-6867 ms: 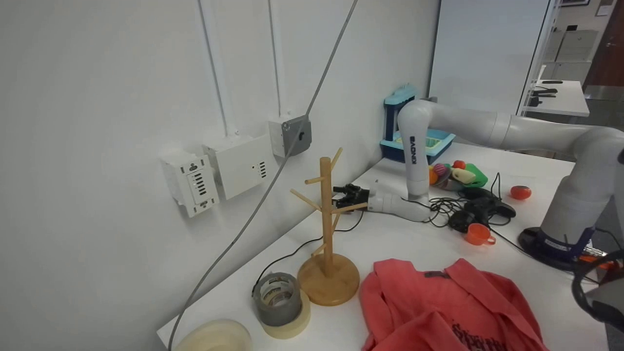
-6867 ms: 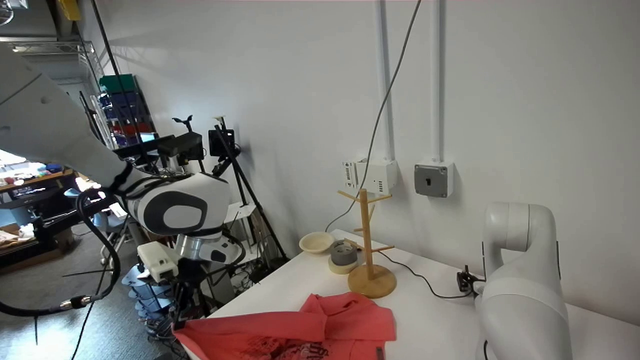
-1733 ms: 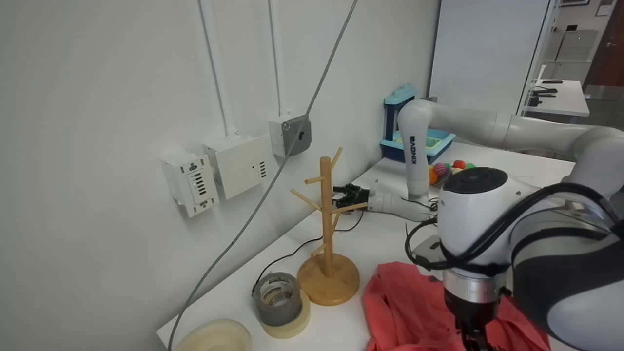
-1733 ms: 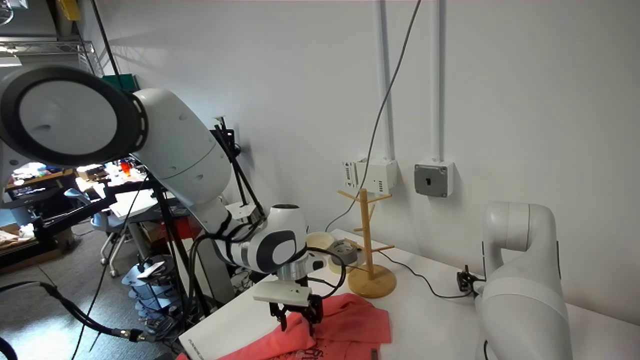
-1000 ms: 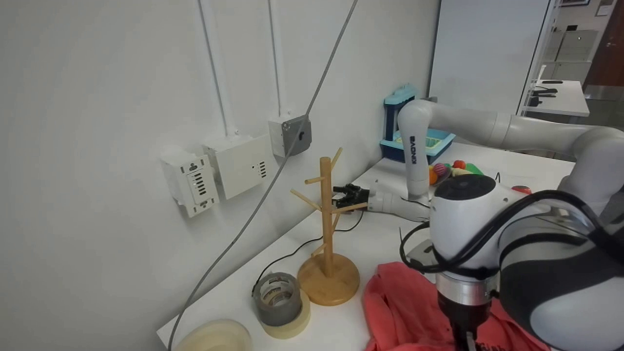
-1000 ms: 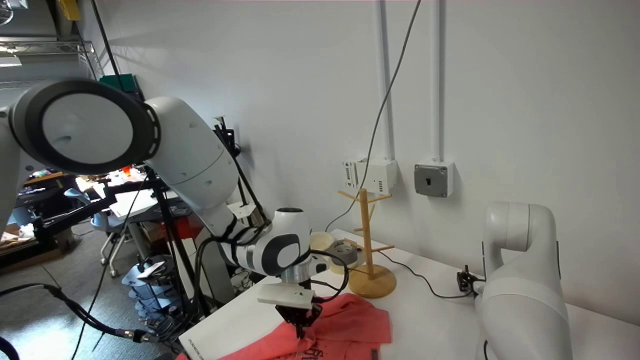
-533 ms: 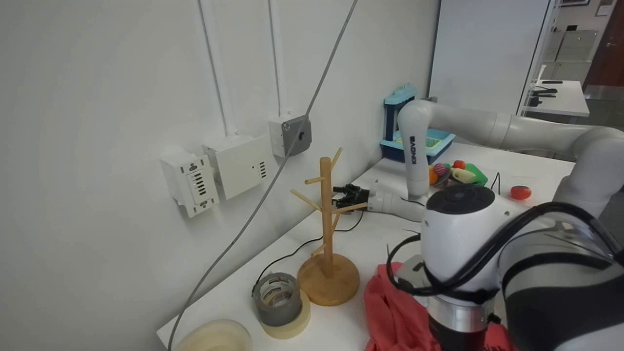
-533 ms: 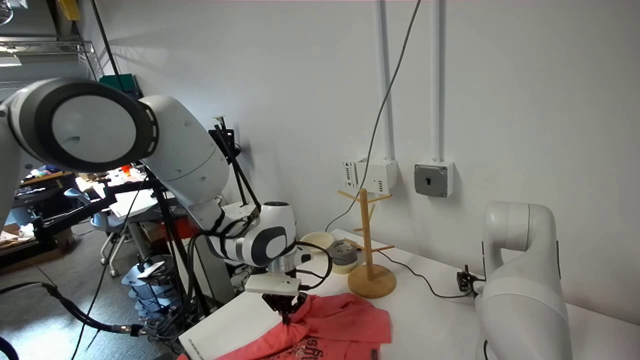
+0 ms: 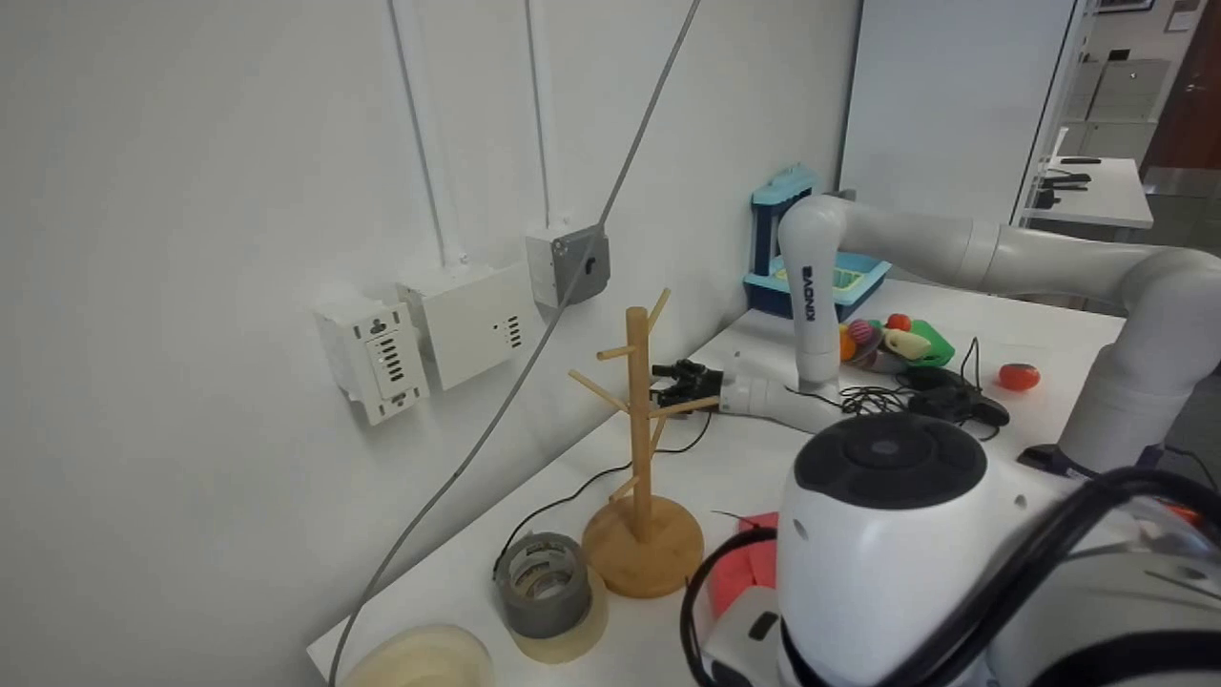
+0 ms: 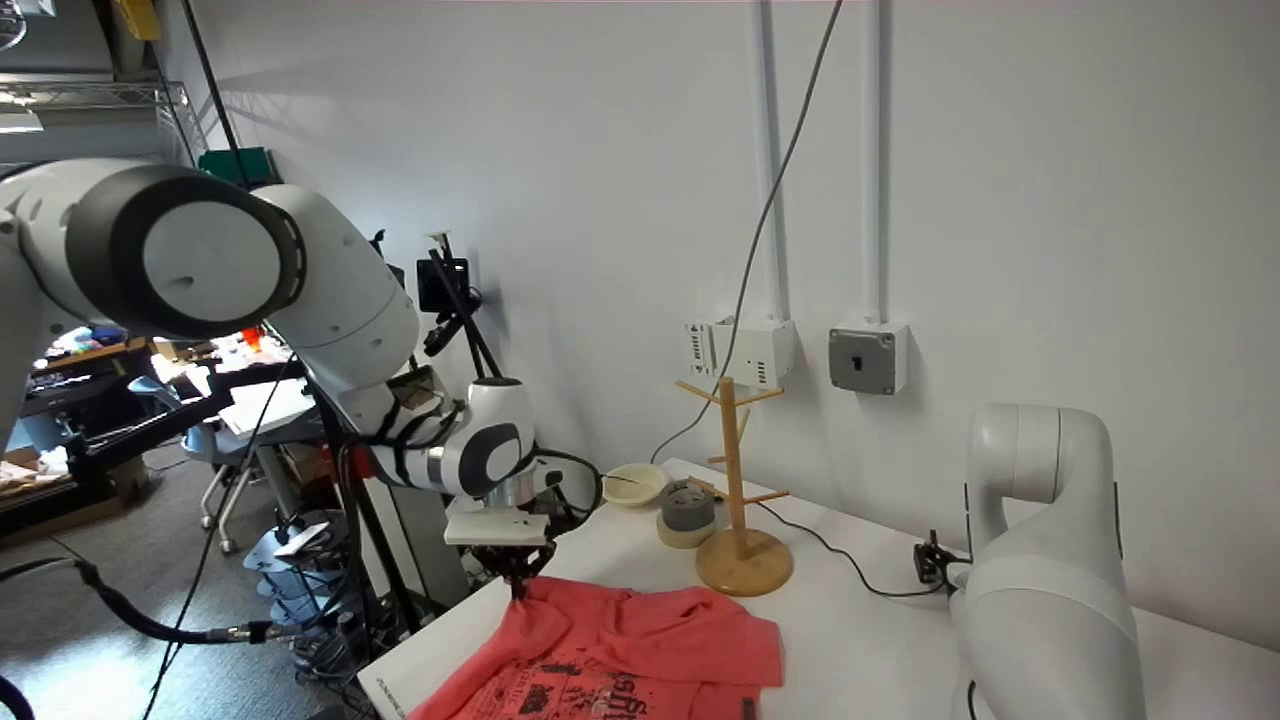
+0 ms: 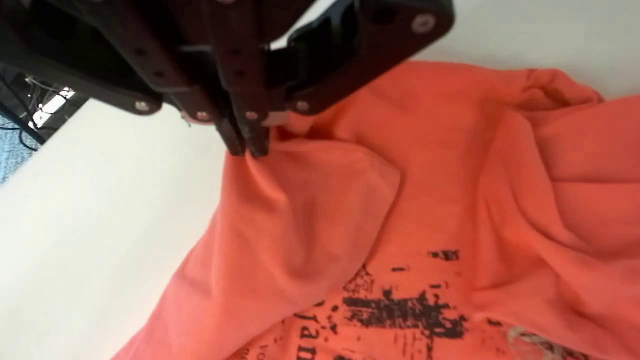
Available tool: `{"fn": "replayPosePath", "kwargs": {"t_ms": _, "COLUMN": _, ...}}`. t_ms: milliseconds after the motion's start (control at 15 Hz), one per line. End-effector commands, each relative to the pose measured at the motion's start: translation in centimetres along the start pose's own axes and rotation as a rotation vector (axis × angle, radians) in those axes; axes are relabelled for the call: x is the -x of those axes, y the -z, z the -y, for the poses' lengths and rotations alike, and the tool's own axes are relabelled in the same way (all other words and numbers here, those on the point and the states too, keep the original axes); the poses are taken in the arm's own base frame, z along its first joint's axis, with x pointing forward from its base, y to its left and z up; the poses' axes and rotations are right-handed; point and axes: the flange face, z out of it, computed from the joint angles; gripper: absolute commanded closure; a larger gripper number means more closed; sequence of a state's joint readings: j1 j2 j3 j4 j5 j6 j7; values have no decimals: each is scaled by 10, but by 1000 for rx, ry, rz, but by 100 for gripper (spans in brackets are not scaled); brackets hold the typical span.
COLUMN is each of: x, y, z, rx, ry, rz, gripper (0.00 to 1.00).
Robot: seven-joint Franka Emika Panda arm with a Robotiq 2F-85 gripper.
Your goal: Unfold the shirt
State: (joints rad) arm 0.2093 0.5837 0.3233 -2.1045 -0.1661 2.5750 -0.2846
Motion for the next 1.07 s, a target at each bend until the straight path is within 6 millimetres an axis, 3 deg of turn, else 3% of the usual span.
{"fn": "replayPosePath", "kwargs": {"t_ms": 0, "x": -22, "y": 7, "z": 17, "rx": -32, "ry": 23, "rz": -32, "gripper": 99}}
{"fn": "replayPosePath", "kwargs": {"t_ms": 67, "x": -26, "y": 8, "z": 21, "rx": -36, "ry": 21, "rz": -44, "gripper": 99}}
{"fn": "replayPosePath", "kwargs": {"t_ms": 133, "x": -30, "y": 8, "z": 24, "rx": -46, "ry": 14, "rz": -50, "gripper": 71}}
{"fn": "replayPosePath", "kwargs": {"t_ms": 267, "x": -33, "y": 9, "z": 28, "rx": -57, "ry": 10, "rz": -56, "gripper": 63}}
{"fn": "replayPosePath", "kwargs": {"t_ms": 800, "x": -27, "y": 5, "z": 16, "rx": -58, "ry": -3, "rz": -61, "gripper": 3}}
{"fn": "replayPosePath", "kwargs": {"t_ms": 1000, "x": -17, "y": -13, "z": -1, "rx": -40, "ry": -30, "rz": -48, "gripper": 0}}
